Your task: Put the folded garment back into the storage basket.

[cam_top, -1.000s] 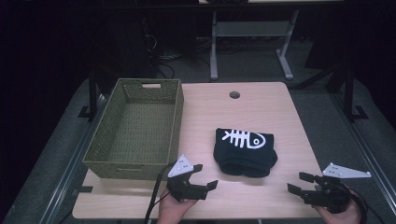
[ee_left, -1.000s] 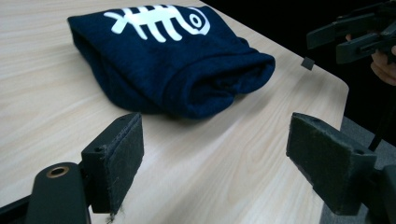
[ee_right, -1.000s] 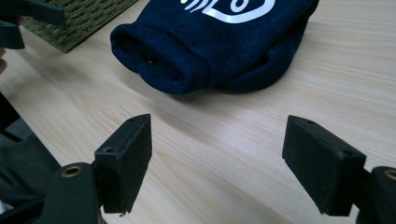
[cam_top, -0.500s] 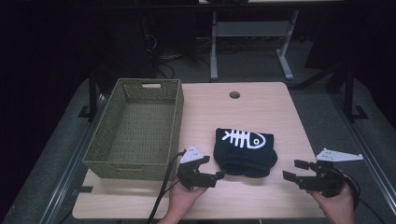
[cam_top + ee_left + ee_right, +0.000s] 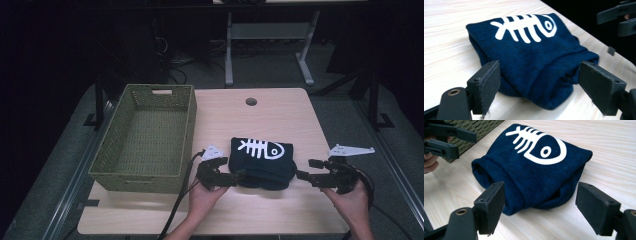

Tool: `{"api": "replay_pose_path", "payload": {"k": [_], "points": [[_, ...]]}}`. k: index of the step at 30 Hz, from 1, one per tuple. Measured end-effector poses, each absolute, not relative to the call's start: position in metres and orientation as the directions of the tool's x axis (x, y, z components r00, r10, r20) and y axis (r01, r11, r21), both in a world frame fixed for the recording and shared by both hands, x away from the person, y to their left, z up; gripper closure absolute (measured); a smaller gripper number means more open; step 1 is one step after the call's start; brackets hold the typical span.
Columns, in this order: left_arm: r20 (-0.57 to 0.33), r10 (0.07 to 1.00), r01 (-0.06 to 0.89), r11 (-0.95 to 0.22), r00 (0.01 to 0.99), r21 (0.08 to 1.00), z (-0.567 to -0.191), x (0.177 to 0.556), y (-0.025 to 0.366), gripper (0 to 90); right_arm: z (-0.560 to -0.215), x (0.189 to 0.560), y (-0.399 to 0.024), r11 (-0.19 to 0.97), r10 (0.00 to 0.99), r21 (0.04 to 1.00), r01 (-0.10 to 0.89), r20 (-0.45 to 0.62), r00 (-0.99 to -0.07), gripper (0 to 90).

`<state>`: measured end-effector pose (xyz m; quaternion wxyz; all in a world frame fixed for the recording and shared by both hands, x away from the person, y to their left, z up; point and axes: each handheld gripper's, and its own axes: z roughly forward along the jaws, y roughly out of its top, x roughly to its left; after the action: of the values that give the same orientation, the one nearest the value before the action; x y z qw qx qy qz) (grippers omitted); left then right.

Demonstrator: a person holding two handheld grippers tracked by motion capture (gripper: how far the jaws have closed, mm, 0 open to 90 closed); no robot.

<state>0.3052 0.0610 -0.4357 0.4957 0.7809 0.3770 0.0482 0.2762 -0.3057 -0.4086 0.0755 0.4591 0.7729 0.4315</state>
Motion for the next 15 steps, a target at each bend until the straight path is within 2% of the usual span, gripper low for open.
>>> {"api": "replay_pose_path", "payload": {"k": [15], "points": [[-0.312, 0.694, 0.591, -0.202, 0.649, 0.781, -0.443, 0.337, 0.054, 18.5, -0.415, 0.308, -0.304, 0.214, 0.8, 0.696, 0.685, 0.277, -0.532, 22.8]]}}
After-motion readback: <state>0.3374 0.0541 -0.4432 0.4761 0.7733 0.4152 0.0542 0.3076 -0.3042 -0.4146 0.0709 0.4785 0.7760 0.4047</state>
